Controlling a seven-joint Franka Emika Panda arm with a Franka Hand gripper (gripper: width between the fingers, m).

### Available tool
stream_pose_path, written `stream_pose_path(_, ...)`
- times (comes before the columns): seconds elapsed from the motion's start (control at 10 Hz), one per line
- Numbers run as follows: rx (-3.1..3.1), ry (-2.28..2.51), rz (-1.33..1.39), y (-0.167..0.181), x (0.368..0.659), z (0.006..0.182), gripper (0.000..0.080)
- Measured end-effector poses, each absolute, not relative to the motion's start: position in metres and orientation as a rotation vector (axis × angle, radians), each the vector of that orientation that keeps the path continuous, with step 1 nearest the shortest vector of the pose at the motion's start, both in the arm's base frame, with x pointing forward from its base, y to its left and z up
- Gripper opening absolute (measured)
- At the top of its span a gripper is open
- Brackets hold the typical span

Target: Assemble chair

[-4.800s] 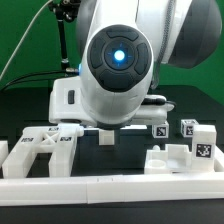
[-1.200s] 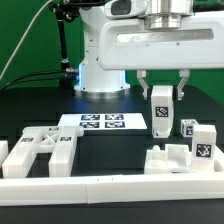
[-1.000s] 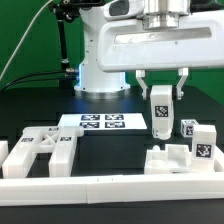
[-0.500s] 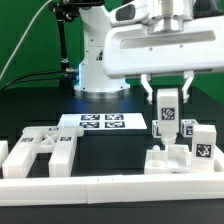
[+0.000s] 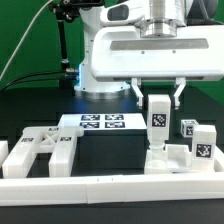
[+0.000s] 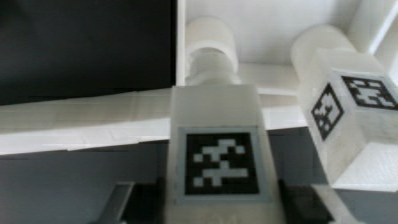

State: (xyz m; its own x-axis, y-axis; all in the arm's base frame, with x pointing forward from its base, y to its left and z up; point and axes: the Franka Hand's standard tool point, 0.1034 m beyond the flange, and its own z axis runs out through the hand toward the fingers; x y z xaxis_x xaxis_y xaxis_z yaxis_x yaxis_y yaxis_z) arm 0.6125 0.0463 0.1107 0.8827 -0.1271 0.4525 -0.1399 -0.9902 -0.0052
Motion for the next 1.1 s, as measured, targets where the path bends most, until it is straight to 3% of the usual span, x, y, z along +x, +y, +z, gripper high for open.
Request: stream_pose_path(1.1, 2.997, -0.170, 0.733, 0.049, 0.618, 0.081, 0.0287)
